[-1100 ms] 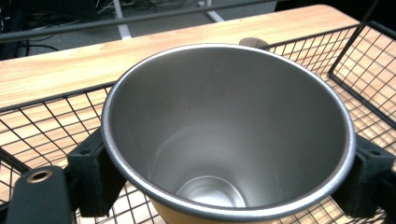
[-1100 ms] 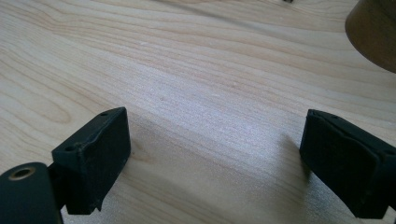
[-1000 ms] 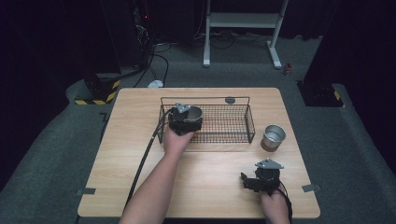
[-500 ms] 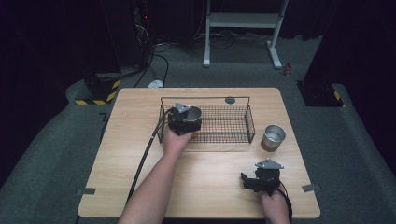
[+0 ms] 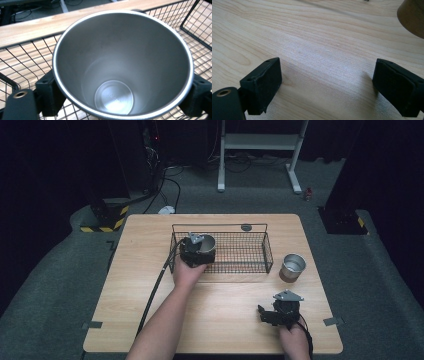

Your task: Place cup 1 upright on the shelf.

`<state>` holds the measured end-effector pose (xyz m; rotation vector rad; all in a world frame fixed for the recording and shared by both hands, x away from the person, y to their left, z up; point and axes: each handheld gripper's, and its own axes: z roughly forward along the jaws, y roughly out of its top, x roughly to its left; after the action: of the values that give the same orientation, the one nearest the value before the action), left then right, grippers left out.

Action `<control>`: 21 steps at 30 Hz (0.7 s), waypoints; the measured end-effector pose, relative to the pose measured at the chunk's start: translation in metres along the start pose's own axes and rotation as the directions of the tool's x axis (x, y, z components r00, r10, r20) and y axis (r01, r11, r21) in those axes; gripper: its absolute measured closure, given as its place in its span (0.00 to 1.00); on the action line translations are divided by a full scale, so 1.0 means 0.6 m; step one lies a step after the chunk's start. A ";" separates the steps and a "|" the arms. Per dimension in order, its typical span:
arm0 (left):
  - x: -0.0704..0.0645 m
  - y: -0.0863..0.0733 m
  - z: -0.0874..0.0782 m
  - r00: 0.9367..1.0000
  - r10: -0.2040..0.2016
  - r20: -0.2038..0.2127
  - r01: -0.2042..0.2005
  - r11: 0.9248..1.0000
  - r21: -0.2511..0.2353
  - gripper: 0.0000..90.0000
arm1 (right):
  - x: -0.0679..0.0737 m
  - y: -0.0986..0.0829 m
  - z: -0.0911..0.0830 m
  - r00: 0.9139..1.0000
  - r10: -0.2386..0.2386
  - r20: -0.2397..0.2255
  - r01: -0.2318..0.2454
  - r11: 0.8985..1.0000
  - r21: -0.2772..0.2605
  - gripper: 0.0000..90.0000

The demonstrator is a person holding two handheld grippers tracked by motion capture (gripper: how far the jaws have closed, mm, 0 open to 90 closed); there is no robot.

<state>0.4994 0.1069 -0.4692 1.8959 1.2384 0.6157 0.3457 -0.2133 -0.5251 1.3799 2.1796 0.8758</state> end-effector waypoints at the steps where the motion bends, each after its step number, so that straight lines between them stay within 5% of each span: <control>1: 0.000 -0.001 0.000 1.000 -0.001 -0.004 0.001 1.000 0.005 0.12 | 0.000 0.000 0.000 1.000 -0.001 0.000 0.001 1.000 0.000 0.10; 6: 0.001 -0.002 -0.001 1.000 -0.007 0.005 0.007 1.000 0.027 0.01 | 0.000 0.000 0.000 1.000 0.000 0.000 0.000 1.000 0.000 0.10; 21: 0.008 0.010 -0.026 1.000 0.005 -0.008 -0.005 1.000 0.003 0.01 | 0.000 0.000 0.000 1.000 0.002 0.001 -0.002 1.000 0.002 0.10</control>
<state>0.4930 0.1154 -0.4556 1.9014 1.2411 0.6244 0.3454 -0.2133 -0.5250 1.3829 2.1794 0.8744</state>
